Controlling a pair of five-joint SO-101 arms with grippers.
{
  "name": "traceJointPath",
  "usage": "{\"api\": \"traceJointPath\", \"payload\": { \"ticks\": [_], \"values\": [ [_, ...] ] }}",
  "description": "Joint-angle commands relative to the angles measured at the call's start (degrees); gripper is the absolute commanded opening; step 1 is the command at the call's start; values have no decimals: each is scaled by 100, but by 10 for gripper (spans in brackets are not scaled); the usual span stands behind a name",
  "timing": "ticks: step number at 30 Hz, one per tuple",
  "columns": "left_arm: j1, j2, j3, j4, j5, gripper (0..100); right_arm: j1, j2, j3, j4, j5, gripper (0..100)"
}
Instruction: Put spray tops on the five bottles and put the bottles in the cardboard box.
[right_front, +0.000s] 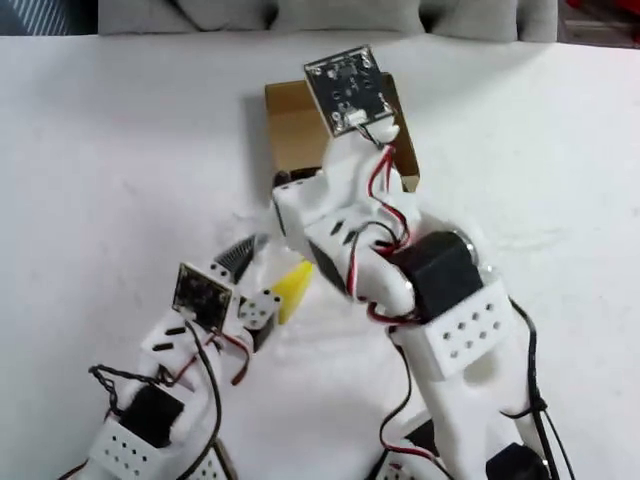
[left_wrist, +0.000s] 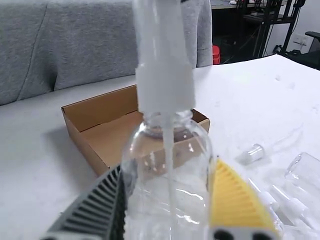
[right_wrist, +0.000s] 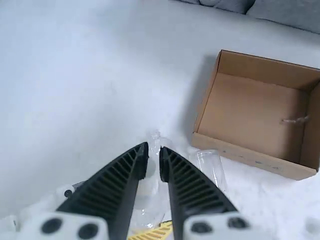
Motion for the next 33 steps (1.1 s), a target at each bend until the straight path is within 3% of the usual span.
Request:
{"api": "traceJointPath", "payload": {
  "ticks": [1, 8, 16, 21, 24, 30, 33],
  "values": [
    [-13, -101, -79, -273, -70, 21, -92, -92, -167, 154, -53, 15],
    [-13, -101, -79, -273, -70, 21, 514, -101, -211, -479, -53, 18],
    [-119, -101, -70, -273, -70, 21, 2158, 374, -35, -1218, -35, 18],
    [-207, -101, -79, -273, -70, 21, 2563, 1376, -44, -1209, 1029, 19],
    [-207, -101, -70, -273, -70, 21, 2677, 2000, -53, -1244, 1292, 24],
    [-207, -101, -44, -273, -70, 21, 2897, 3196, -598, -1051, 1301, 220],
    [-207, -101, -44, -273, -70, 21, 3046, 3846, -1160, -1077, 1310, 231]
  ]
}}
